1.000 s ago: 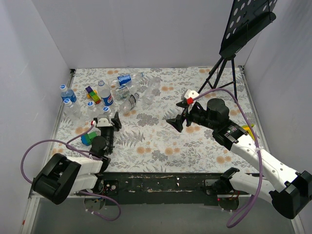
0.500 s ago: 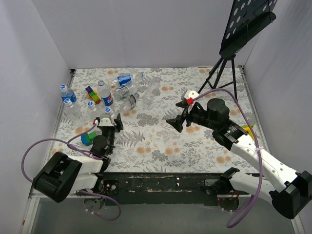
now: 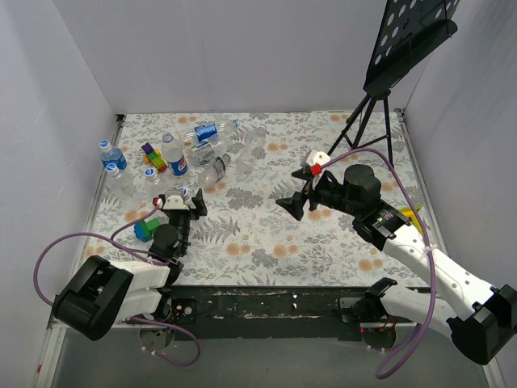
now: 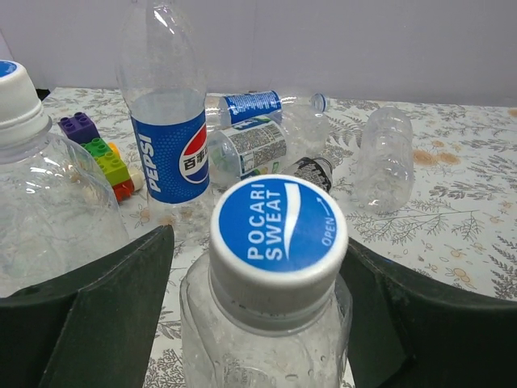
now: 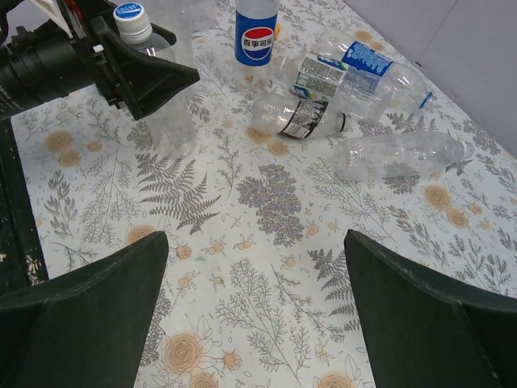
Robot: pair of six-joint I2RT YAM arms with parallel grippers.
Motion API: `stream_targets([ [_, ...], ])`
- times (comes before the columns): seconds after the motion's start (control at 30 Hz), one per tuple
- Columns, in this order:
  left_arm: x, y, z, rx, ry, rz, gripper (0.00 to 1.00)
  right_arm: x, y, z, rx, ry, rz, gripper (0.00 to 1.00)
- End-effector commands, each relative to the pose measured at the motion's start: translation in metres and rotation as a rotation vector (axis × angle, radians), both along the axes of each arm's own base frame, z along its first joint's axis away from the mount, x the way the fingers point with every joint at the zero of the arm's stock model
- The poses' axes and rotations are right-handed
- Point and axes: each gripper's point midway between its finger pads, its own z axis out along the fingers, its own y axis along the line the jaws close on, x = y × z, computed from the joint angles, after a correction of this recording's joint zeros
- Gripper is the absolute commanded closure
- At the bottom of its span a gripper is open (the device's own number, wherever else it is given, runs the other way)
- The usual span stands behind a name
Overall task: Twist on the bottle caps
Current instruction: Place the plastic bottle at the center of the board.
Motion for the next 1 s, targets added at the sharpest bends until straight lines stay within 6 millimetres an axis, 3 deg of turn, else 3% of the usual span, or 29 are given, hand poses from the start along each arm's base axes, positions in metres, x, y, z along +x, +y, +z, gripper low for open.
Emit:
stream_targets([
  [0.0, 0.000, 0.000, 0.005, -0.015, -0.010, 0.003, 0.25, 0.001, -0.001, 0.018, 0.036, -0.067, 0.003, 0.03],
  [0.57, -0.002, 0.006, 0.011, -0.042, -0.019, 0.029, 0.10, -0.001, -0.002, 0.021, 0.040, -0.074, 0.008, 0.03],
  [0.73, -0.002, 0.005, 0.021, -0.055, -0.027, 0.029, 0.02, -0.001, -0.002, 0.022, 0.041, -0.073, 0.006, 0.02],
  [0.97, -0.003, 0.005, 0.036, -0.079, -0.047, 0.026, 0.02, -0.002, -0.002, 0.023, 0.044, -0.077, 0.006, 0.02],
])
